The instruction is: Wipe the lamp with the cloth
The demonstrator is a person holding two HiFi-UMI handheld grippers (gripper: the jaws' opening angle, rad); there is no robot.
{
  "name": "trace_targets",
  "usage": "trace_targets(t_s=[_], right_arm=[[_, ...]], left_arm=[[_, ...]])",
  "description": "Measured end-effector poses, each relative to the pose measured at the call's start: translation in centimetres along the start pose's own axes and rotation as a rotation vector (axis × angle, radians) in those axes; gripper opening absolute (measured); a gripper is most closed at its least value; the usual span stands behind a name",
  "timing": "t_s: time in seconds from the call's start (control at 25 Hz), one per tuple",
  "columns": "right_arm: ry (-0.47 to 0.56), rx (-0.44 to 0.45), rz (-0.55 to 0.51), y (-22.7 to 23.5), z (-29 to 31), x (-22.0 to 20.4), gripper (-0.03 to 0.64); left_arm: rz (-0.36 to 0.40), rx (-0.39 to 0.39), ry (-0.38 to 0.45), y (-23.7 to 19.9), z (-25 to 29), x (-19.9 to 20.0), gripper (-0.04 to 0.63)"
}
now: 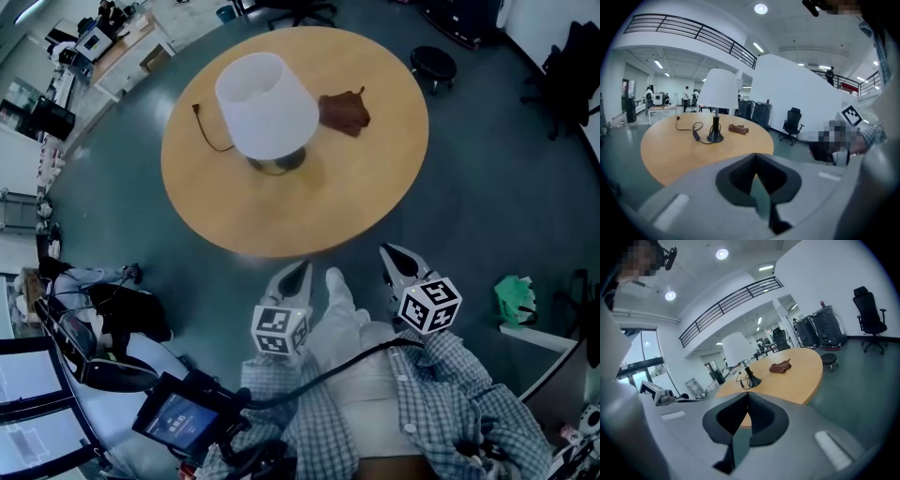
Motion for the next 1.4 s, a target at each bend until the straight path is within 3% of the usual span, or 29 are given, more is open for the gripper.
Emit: trace_targets(t_s=[0.2,0.36,0.72,0.8,0.96,1.16,1.4], right_arm=[[-0.035,-0.028,-0.081,2.1,3.3,2.6,0.003],[-0.079,-0.068,-0.108,3.9,6.2,4.4,0.003],[-0.138,0.047,-0.102,3.1,13.7,6.6,0.003],[-0.154,0.045,-0.088,3.5,14.5,6.8,0.003],[-0.187,0.055,-0.082,4.6,15.9,7.2,0.003],[-0.241,0.116,-0.091,5.6,17.9,8.9,0.003],[-0.308,0.164,-0.142,7.8,20.3,9.8,0.003]], left_arm=[[-0.04,0.005,0.028,-3.1,4.2,2.5,0.0],[-0.084,-0.046,0.039,-5.2,7.4,4.6,0.0],[-0.388,-0.186,0.062,-12.2,11.5,6.0,0.0],[-0.439,-0.228,0.095,-13.0,12.2,6.2,0.003],[-0.542,-0.327,0.176,-13.7,13.2,7.3,0.083],[-0.735,-0.498,0.311,-13.9,14.6,10.1,0.288],[-0.847,-0.57,0.532,-13.9,14.9,12.2,0.301]])
Point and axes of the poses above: the fingertips, and each gripper's own axes: z forward along the fingers, y to its right, x out of its top, the point moved 5 cm from there along -z, backward along the fingers
